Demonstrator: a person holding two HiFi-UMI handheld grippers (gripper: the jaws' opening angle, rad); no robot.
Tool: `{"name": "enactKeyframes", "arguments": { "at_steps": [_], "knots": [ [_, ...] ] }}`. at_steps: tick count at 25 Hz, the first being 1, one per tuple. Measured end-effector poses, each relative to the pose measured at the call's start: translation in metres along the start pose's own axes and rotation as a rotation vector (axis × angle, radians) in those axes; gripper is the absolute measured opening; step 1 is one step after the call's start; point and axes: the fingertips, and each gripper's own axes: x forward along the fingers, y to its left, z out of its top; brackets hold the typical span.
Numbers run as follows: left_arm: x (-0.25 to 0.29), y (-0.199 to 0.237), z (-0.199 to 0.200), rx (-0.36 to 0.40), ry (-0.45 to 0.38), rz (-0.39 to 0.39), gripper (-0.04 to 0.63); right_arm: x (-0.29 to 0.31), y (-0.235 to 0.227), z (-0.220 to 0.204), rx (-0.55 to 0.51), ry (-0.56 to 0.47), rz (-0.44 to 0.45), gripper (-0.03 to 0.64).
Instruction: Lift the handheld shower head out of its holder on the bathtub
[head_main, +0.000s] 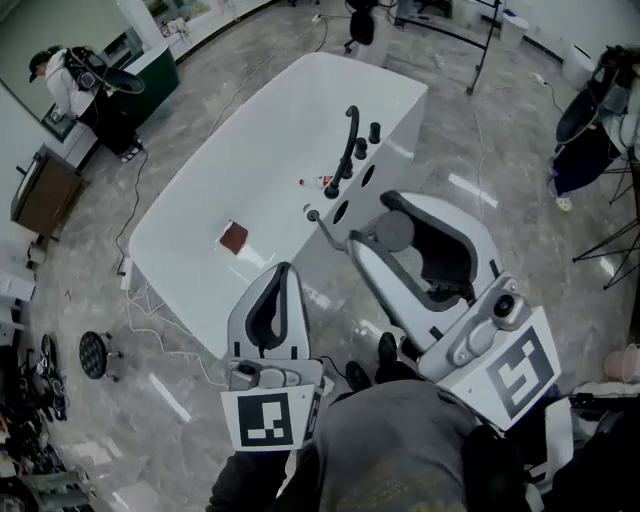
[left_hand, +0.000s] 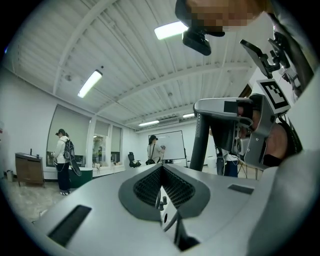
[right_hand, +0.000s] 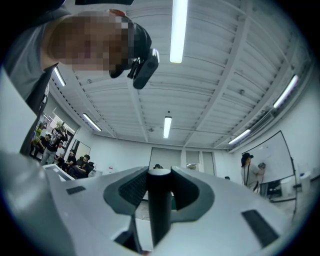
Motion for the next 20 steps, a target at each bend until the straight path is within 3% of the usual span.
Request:
{"name": "enactKeyframes", "arguments": {
  "at_steps": [2, 5, 8, 13, 20],
  "knots": [
    [0.007, 0.011, 0.005, 0.013, -0.008, 0.014, 0.002, 0.014, -0.004, -0.004, -0.012, 0.000, 0.012, 0.143],
    [0.033, -0.003, 0.043, 0.010, 0.000, 0.066, 0.002, 0.025, -0.045, 0.017, 0.019, 0.033, 0.048, 0.143],
    [0.035, -0.022, 0.065, -0.013, -0.008, 0.020, 0.002, 0.017, -0.061, 0.042, 0.018, 0.066, 0.020, 0.143],
    [0.028, -0.031, 0.065, -0.026, -0.013, 0.002, 0.002, 0.013, -0.064, 0.054, 0.006, 0.046, -0.006, 0.143],
    [0.030, -0.038, 0.070, -0.021, -0.027, 0.003, 0.002, 0.013, -0.063, 0.056, -0.006, 0.040, 0.025, 0.143]
  ]
}}
